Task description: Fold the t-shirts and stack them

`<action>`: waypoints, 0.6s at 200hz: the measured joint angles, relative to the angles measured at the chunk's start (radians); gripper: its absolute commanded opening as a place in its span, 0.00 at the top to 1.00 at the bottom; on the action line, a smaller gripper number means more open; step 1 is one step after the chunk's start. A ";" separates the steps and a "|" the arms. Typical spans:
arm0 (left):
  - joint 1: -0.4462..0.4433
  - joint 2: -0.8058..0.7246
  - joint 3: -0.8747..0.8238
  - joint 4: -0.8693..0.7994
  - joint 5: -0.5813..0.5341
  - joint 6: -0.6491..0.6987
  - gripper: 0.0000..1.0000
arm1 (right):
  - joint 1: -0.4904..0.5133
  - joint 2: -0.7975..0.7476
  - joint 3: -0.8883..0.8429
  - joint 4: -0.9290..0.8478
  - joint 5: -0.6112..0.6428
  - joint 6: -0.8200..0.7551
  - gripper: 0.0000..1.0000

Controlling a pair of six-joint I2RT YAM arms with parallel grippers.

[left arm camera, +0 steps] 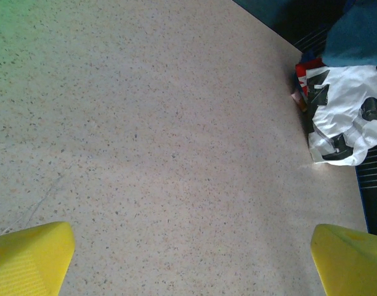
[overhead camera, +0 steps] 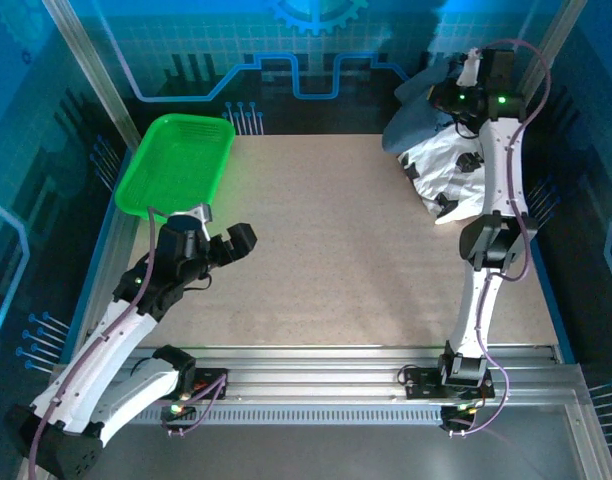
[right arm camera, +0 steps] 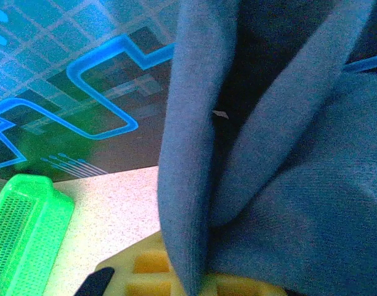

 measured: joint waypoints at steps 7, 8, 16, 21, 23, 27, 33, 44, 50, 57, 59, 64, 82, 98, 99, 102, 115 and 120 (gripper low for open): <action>0.000 0.001 0.000 0.000 0.002 0.000 0.01 | -0.012 -0.014 -0.017 0.002 -0.007 -0.002 1.00; 0.000 0.001 0.000 0.000 0.003 0.000 0.01 | -0.013 -0.016 -0.019 0.003 -0.008 -0.002 1.00; 0.000 0.001 0.000 0.000 0.004 0.000 0.01 | -0.026 -0.034 -0.047 0.010 -0.019 -0.002 1.00; 0.000 0.001 0.000 0.000 0.005 0.000 0.01 | -0.035 -0.048 -0.069 0.016 -0.024 -0.002 1.00; 0.000 0.001 0.000 0.001 0.006 0.000 0.01 | -0.039 -0.054 -0.078 0.018 -0.027 -0.002 1.00; 0.000 0.001 0.000 0.001 0.007 0.000 0.01 | -0.046 -0.065 -0.098 0.023 -0.031 -0.002 1.00; 0.000 0.001 0.000 0.002 0.008 0.000 0.01 | -0.057 -0.083 -0.129 0.032 -0.040 -0.001 1.00; 0.000 0.001 0.000 0.004 0.008 -0.002 0.01 | -0.077 -0.113 -0.185 0.046 -0.052 -0.001 1.00; 0.000 0.001 0.000 0.006 0.008 -0.004 0.01 | -0.088 -0.130 -0.219 0.058 -0.058 -0.001 1.00; 0.000 0.001 0.000 0.007 0.008 -0.005 0.01 | -0.098 -0.146 -0.254 0.064 -0.063 -0.001 1.00; 0.000 0.001 0.000 0.007 0.008 -0.006 0.01 | -0.102 -0.152 -0.267 0.069 -0.066 -0.002 1.00; 0.000 0.001 0.000 0.007 0.008 -0.007 0.01 | -0.108 -0.165 -0.296 0.076 -0.068 -0.001 1.00; 0.000 0.001 -0.002 0.010 0.008 -0.008 0.01 | -0.130 -0.219 -0.419 0.109 -0.076 -0.001 1.00; 0.000 0.001 -0.011 0.021 0.013 -0.009 0.01 | -0.152 -0.266 -0.530 0.139 -0.089 0.007 1.00; 0.000 0.001 -0.012 0.022 0.013 -0.009 0.01 | -0.153 -0.269 -0.534 0.140 -0.090 0.007 1.00; 0.000 0.001 -0.014 0.023 0.015 -0.010 0.01 | -0.158 -0.276 -0.554 0.145 -0.093 0.007 1.00; 0.000 0.002 -0.019 0.026 0.018 -0.016 0.01 | -0.180 -0.307 -0.635 0.173 -0.100 0.014 1.00; 0.000 0.002 -0.021 0.026 0.018 -0.018 0.01 | -0.190 -0.321 -0.668 0.184 -0.101 0.018 1.00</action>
